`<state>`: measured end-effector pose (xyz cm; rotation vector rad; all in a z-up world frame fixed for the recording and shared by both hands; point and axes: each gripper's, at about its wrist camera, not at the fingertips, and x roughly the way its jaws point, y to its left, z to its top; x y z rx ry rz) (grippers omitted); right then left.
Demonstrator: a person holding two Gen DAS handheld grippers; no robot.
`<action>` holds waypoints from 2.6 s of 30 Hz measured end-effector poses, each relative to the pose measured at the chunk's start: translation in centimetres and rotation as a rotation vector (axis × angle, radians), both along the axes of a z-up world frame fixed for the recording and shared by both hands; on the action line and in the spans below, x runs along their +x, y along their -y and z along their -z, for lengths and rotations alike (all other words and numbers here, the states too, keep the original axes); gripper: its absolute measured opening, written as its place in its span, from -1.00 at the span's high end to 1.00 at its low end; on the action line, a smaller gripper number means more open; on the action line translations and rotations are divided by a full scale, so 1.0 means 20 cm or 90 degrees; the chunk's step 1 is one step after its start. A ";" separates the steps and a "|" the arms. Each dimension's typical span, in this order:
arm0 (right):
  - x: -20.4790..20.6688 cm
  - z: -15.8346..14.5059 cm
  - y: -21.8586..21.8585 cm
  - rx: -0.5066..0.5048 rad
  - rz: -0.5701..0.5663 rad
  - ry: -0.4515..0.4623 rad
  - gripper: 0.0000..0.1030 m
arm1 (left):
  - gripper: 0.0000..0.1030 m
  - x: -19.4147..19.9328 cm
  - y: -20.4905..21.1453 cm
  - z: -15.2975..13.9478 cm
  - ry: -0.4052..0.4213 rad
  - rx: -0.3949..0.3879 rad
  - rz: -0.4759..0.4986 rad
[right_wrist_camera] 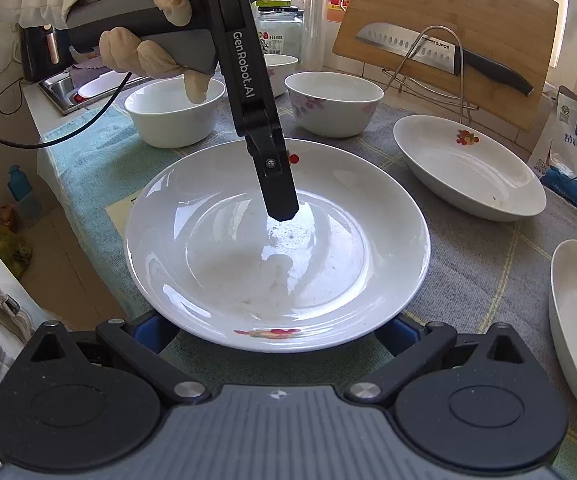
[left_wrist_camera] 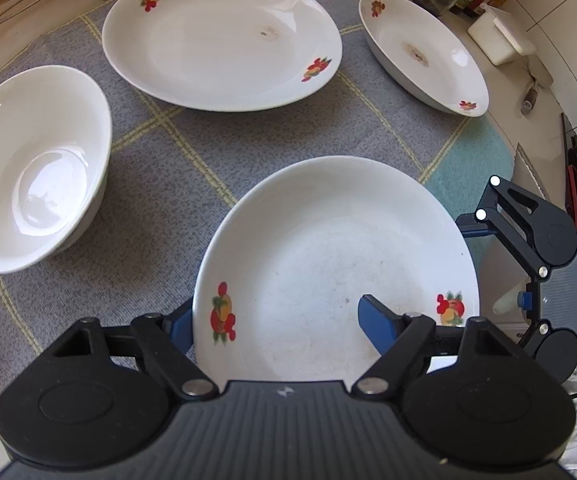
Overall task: Organize plates and bowls
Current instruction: 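Carry the held plate across the towel toward another white plate, then lower the held plate onto the other white plate with the left tool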
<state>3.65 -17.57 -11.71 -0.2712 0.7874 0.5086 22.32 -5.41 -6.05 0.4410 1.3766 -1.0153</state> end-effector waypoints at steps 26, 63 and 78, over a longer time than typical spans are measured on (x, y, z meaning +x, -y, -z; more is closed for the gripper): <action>-0.02 -0.13 0.30 -0.009 0.028 0.021 -1.00 | -0.54 0.02 0.34 -0.18 0.017 -0.030 0.023; -0.11 -0.19 0.92 -0.013 0.226 0.029 -1.00 | -0.54 0.04 1.27 -0.16 0.027 -0.072 0.174; -0.10 -0.18 1.02 -0.009 0.255 0.025 -1.00 | -0.54 0.06 1.44 -0.06 0.025 -0.061 0.182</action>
